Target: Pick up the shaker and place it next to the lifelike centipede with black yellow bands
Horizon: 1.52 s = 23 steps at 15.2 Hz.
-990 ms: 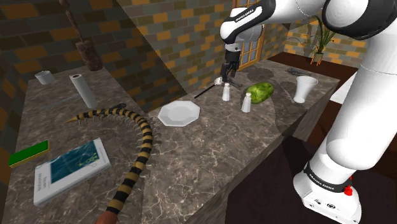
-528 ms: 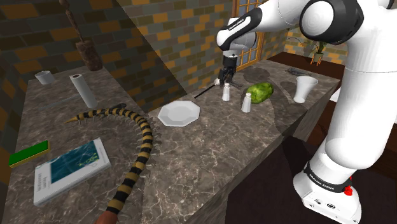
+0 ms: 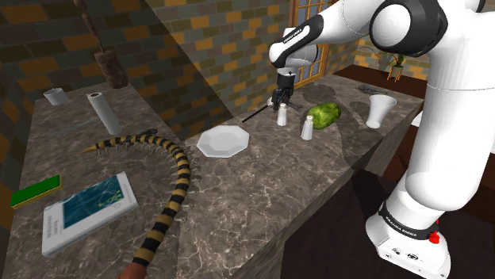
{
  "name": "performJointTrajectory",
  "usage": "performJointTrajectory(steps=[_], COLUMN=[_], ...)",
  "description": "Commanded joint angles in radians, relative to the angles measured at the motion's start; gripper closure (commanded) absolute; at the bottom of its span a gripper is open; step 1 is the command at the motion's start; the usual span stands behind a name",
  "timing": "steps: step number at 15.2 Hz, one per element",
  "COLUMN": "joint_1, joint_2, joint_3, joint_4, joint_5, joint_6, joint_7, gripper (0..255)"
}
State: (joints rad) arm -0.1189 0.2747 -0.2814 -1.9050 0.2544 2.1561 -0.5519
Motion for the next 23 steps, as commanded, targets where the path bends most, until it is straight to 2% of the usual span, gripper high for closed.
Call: performJointTrajectory(steps=[1, 2, 3, 12, 23], joint_1=[0.000, 0.000, 0.000, 0.000, 0.004], joint_2=[0.000, 0.000, 0.000, 0.000, -0.060], joint_3=[0.000, 0.000, 0.000, 0.000, -0.009], joint_4=[0.000, 0.000, 0.000, 0.000, 0.073], joint_5=[0.000, 0.000, 0.000, 0.000, -0.034], joint_6=[0.000, 0.000, 0.000, 0.000, -0.126], joint_7=[0.000, 0.000, 0.000, 0.000, 0.035], gripper=[0, 0, 255, 255, 255])
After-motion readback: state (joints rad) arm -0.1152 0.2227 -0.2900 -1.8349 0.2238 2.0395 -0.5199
